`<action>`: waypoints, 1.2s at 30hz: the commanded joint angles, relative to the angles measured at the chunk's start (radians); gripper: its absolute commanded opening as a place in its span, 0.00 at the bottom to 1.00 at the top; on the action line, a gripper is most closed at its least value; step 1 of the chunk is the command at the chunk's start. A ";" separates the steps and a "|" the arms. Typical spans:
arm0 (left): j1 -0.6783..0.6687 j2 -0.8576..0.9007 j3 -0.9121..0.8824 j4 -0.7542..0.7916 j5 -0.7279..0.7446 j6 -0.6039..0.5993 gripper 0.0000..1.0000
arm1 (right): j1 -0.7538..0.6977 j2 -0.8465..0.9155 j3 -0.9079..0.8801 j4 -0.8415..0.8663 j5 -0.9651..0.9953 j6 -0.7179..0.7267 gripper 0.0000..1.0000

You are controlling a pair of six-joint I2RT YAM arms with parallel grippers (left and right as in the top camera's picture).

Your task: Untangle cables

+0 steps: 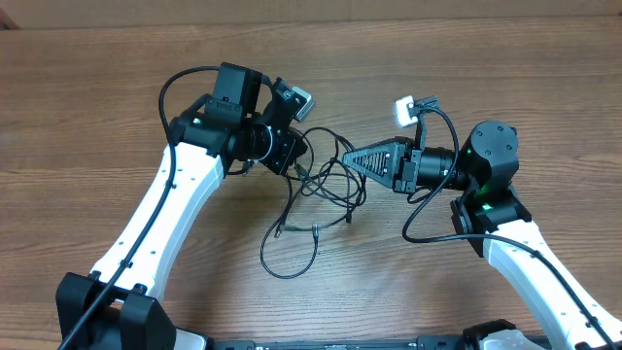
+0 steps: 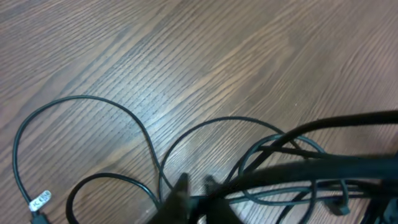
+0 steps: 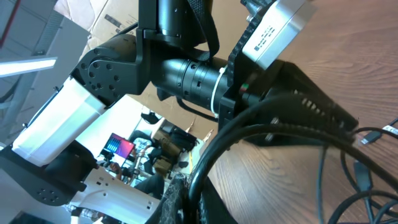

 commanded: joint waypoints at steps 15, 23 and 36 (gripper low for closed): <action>0.063 -0.026 0.050 -0.020 -0.080 -0.006 0.04 | -0.002 -0.007 0.013 -0.219 0.115 -0.059 0.30; 0.344 -0.124 0.234 -0.104 0.043 -0.013 0.04 | -0.002 -0.007 0.013 -0.822 0.697 -0.204 0.23; 0.434 -0.219 0.258 0.024 0.623 -0.013 0.04 | -0.001 -0.007 0.013 -0.807 0.657 -0.379 0.50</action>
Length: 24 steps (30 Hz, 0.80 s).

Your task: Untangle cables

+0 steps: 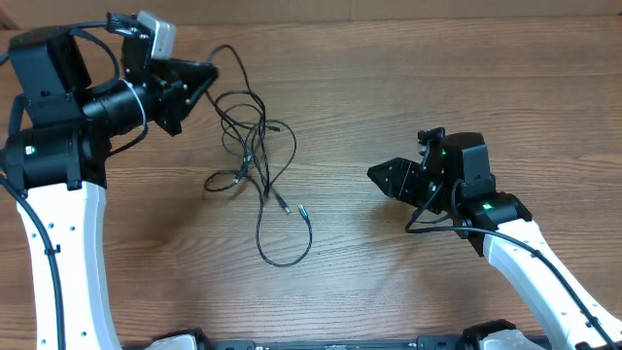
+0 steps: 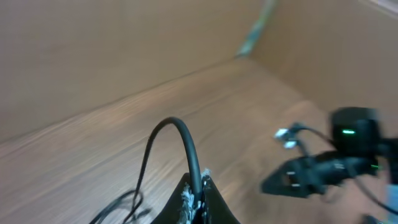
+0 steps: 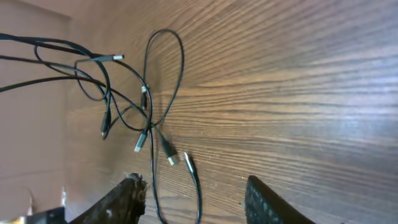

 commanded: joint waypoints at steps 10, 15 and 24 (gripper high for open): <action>-0.288 -0.016 0.080 -0.051 -0.315 -0.058 0.04 | -0.001 -0.008 0.074 -0.243 0.120 -0.278 0.57; -0.396 -0.016 0.227 -0.099 -0.301 -0.044 0.04 | 0.001 -0.008 0.135 -0.244 0.128 -0.315 0.59; -0.432 -0.016 0.319 -0.122 -0.084 -0.070 0.04 | 0.111 -0.008 0.134 0.024 0.026 -0.315 0.67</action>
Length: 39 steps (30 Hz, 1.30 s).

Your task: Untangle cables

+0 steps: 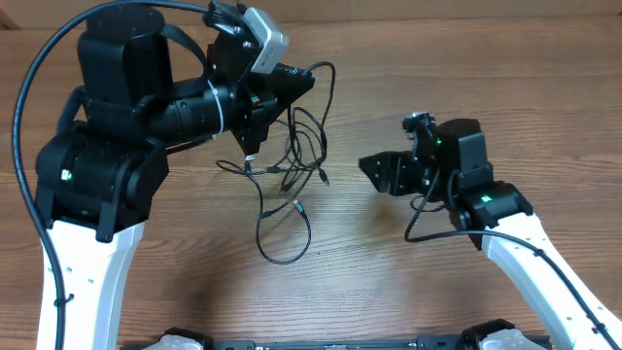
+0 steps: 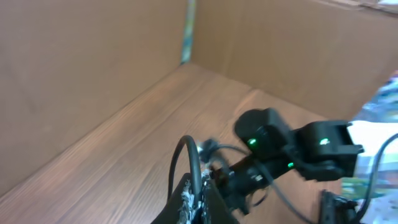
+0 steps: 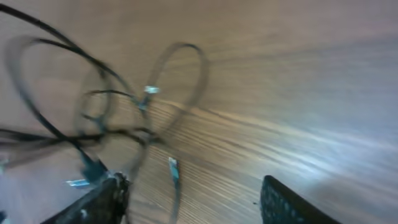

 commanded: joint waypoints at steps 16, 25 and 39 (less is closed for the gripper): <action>-0.006 -0.009 0.021 -0.001 0.142 -0.008 0.04 | 0.111 0.044 0.024 0.192 -0.148 0.040 0.57; -0.006 -0.009 0.020 0.003 0.146 -0.001 0.04 | 0.111 0.101 0.024 0.244 -0.290 0.042 0.57; -0.006 -0.009 0.020 0.064 0.166 0.002 0.04 | 0.221 0.174 0.024 0.198 -0.106 0.090 0.04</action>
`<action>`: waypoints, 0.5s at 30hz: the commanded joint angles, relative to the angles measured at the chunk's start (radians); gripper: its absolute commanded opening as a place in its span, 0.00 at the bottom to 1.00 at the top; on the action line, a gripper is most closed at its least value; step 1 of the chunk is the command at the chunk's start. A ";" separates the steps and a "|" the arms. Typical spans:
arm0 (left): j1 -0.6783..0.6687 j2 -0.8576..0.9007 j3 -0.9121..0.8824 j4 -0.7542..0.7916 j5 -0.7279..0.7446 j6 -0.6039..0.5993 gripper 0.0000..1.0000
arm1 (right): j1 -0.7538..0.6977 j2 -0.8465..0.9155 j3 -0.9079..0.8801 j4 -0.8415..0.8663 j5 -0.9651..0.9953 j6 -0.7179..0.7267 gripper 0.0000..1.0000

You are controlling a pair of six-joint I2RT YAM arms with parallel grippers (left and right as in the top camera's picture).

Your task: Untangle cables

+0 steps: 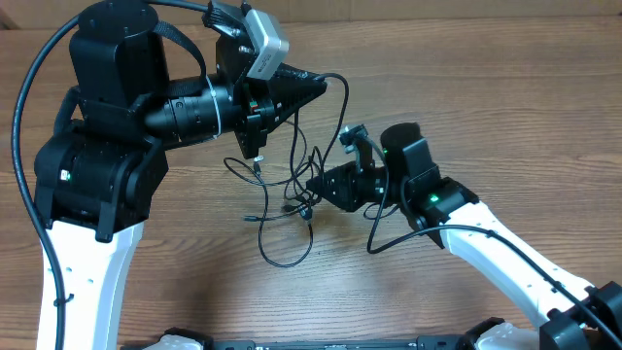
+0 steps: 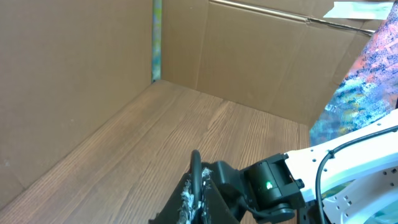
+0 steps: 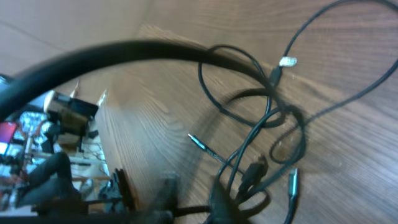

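Black cables (image 1: 294, 175) hang in a tangle from my left gripper (image 1: 323, 87), which is raised above the table and shut on one strand. The left wrist view shows that strand pinched between the shut fingers of the left gripper (image 2: 198, 190). A lower loop (image 1: 288, 255) lies on the table. My right gripper (image 1: 313, 189) is low at the right side of the tangle. In the right wrist view its blurred fingers (image 3: 225, 200) stand apart with strands (image 3: 273, 118) and a silver plug (image 3: 287, 61) just ahead.
The wooden table (image 1: 505, 87) stretches out all round. Cardboard walls (image 2: 249, 56) stand behind it in the left wrist view. The right arm's own black lead (image 1: 387, 233) loops beside its wrist.
My right gripper has moved left from open table up to the hanging tangle, and its fingers stand closer together. My left gripper still holds the strand up, shifted slightly right.
Both grippers were shut on cables close together over the tangle. Then the left one held a strand far to the left and the right one stood open, apart on the right. Then the left was raised over the middle, and now the right is at the tangle.
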 commanded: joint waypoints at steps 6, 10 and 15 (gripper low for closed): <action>-0.006 -0.005 0.013 -0.144 -0.229 0.004 0.09 | 0.021 0.016 0.023 -0.144 0.417 0.153 0.04; -0.006 0.005 -0.014 -0.262 -0.399 0.004 0.34 | 0.020 0.002 0.035 -0.117 0.346 0.108 0.04; -0.006 0.053 -0.020 -0.359 -0.505 0.004 0.42 | 0.020 -0.026 0.099 -0.092 0.205 0.035 0.04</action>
